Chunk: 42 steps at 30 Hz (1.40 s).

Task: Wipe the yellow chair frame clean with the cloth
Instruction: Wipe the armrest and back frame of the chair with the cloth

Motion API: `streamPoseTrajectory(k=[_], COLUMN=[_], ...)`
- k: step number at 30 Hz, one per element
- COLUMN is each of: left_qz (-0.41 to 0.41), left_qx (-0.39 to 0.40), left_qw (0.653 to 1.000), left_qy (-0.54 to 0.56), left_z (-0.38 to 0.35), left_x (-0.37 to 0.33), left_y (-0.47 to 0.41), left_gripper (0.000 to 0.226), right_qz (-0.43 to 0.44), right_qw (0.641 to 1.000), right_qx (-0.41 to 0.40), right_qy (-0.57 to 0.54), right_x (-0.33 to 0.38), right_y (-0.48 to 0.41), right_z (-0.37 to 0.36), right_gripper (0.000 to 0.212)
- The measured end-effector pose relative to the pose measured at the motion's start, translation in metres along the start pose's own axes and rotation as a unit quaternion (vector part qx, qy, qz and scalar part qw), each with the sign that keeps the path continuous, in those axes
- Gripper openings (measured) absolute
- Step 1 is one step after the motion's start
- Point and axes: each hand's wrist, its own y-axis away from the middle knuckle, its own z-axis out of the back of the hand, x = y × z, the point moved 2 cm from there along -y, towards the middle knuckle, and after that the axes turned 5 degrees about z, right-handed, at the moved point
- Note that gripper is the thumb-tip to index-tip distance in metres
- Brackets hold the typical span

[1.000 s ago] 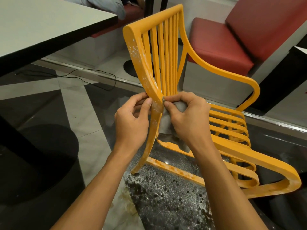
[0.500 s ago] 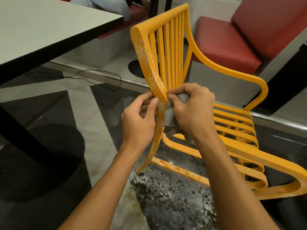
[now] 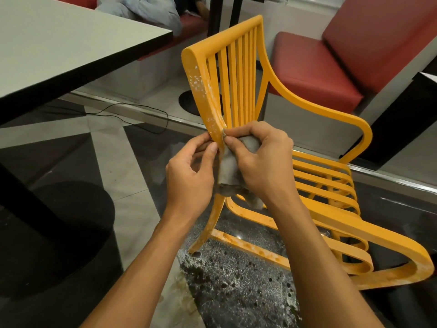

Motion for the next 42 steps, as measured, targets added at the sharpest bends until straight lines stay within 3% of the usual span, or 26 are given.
streamPoseTrajectory(k=[5,12,18,22,28,34,39,42], left_qz=[-0.001,0.0,-0.005,-0.013,-0.019,-0.027,-0.019,-0.023], left_qx=[0.001,-0.002,0.007,0.003,-0.001,0.0,0.005,0.011], left_qw=[1.0,1.0,1.0,1.0,0.999,0.999,0.999,0.999], left_qy=[-0.001,0.008,0.007,0.015,0.029,0.03,0.038,0.039], left_z=[0.0,0.001,0.0,0.002,0.004,0.004,0.004,0.005], left_x=[-0.001,-0.003,-0.003,-0.008,-0.01,-0.014,-0.01,-0.012], left_y=[-0.001,-0.001,-0.001,-0.001,-0.006,-0.004,-0.004,-0.003], left_gripper=[0.029,0.029,0.03,0.028,0.028,0.029,0.031,0.032], right_qz=[-0.049,-0.007,-0.032,0.015,-0.038,0.027,-0.031,-0.018], right_qw=[0.999,1.0,0.999,0.999,0.999,0.999,0.999,0.999], right_qx=[0.003,-0.015,-0.025,-0.03,-0.016,-0.035,-0.019,-0.033], right_qy=[0.01,-0.008,0.022,0.011,0.009,-0.022,-0.021,-0.009], right_x=[-0.009,-0.002,-0.006,0.001,-0.006,0.002,-0.011,0.0], right_y=[-0.001,-0.003,-0.011,-0.006,-0.008,-0.01,-0.004,-0.015], right_z=[0.006,-0.002,-0.002,-0.008,-0.001,-0.009,-0.001,-0.006], right_gripper=[0.012,0.009,0.006,0.008,0.006,0.007,0.006,0.006])
